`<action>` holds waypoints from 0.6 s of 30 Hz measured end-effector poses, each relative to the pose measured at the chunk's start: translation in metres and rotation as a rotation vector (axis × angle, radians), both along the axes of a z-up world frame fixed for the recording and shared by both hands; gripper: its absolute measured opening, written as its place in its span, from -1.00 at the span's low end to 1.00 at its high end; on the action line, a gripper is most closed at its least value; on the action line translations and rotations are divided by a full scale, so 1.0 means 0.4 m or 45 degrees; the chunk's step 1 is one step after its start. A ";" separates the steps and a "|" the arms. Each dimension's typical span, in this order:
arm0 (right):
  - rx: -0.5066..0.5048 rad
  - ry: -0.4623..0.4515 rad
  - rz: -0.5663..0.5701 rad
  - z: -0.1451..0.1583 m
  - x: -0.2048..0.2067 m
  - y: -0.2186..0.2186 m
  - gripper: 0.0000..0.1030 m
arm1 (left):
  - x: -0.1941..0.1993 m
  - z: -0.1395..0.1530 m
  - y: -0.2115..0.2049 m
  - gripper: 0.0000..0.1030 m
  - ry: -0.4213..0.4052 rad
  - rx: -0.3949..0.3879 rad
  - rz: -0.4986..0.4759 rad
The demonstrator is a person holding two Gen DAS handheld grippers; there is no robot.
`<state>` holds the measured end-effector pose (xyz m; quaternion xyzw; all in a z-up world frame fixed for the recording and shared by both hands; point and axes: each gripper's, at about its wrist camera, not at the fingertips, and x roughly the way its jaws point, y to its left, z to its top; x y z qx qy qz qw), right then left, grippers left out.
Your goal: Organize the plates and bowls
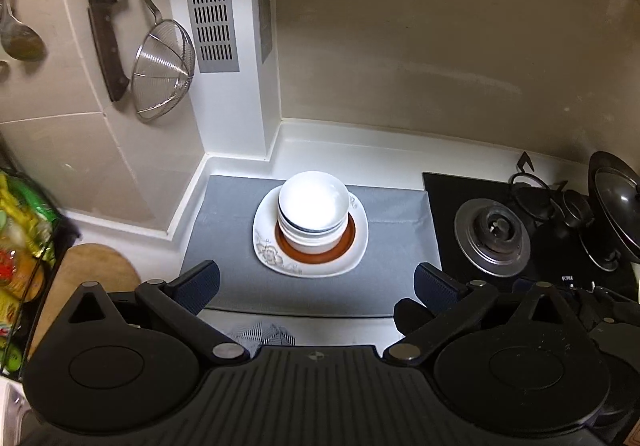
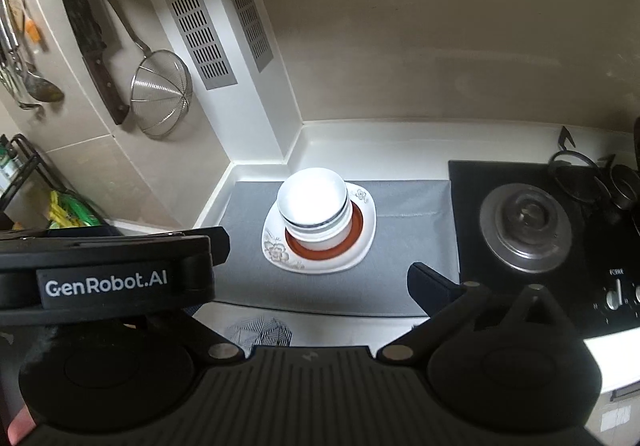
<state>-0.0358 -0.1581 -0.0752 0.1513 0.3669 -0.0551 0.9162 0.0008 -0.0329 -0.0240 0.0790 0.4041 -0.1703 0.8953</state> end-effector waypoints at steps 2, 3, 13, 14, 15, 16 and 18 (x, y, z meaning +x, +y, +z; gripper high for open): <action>0.000 -0.009 0.011 0.007 -0.032 0.001 0.99 | -0.042 0.012 -0.012 1.00 -0.032 0.034 0.011; 0.001 -0.011 0.016 0.009 -0.046 -0.001 0.99 | -0.059 0.015 -0.020 0.99 -0.049 0.054 0.013; -0.014 -0.014 0.039 0.018 -0.123 -0.015 0.99 | -0.154 0.023 -0.044 1.00 -0.088 0.089 0.060; -0.019 -0.015 0.042 0.020 -0.128 -0.015 0.99 | -0.158 0.024 -0.045 1.00 -0.091 0.091 0.070; -0.022 -0.015 0.046 0.021 -0.131 -0.016 0.99 | -0.164 0.025 -0.047 1.00 -0.094 0.095 0.079; -0.025 -0.016 0.047 0.022 -0.135 -0.016 0.99 | -0.170 0.027 -0.048 1.00 -0.097 0.098 0.085; -0.025 -0.019 0.048 0.024 -0.142 -0.019 0.99 | -0.176 0.031 -0.052 1.00 -0.102 0.103 0.089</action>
